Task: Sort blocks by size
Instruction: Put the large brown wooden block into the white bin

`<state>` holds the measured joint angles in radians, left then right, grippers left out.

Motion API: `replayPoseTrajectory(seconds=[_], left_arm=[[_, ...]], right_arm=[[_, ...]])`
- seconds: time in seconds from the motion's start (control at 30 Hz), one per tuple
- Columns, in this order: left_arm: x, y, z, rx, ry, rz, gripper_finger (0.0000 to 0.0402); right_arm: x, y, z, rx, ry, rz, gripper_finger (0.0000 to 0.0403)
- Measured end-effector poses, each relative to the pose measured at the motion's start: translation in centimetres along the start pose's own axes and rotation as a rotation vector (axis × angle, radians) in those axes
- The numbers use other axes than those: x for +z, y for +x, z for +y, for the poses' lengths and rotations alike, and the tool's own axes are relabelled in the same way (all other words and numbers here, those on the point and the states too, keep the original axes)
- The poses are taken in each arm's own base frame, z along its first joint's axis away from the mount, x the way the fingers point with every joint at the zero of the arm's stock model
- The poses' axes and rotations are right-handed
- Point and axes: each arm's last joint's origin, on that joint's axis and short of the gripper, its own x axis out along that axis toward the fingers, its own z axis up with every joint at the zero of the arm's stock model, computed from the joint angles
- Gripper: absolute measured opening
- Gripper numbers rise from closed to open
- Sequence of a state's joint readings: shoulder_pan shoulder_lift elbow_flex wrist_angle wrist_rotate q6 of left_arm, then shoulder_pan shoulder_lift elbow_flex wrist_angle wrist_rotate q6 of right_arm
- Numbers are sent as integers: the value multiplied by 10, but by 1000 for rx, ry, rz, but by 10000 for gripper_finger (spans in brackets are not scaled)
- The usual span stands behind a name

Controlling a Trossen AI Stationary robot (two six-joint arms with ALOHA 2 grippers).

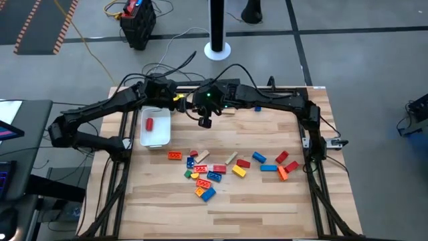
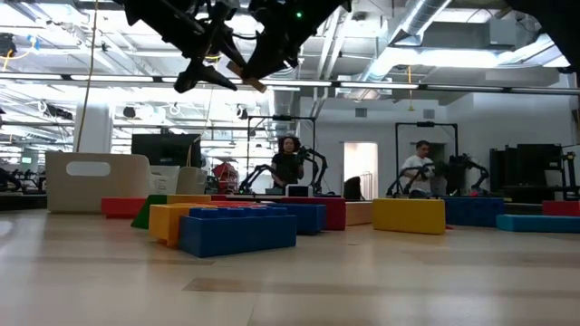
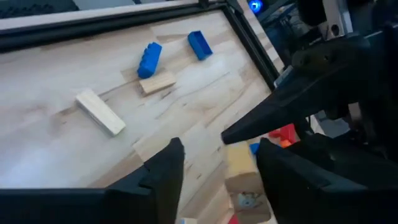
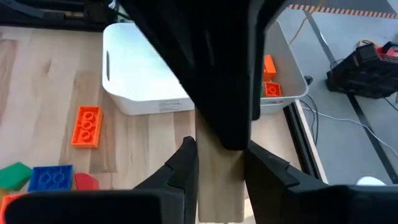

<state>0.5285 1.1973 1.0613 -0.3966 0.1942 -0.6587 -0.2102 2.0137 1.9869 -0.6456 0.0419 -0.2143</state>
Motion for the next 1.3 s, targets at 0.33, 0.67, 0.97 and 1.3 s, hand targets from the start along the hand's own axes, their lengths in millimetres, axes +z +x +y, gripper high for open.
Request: replayPoseTrajectory(seconds=[0.33,0.67,0.97,1.3], left_arm=[[-2,1,2,25,50,26,47],[-15,-33,22,129,41,206,47],[-55,-62,54,480,-4,535,49],[-66,-48,68,526,-2,573,270]], right_arm=[[4,-1,-2,-17,15,-40,187],[-13,-16,-29,-43,65,101,231],[-35,-23,-59,-12,136,233,230],[-63,-14,-70,73,214,384,230]])
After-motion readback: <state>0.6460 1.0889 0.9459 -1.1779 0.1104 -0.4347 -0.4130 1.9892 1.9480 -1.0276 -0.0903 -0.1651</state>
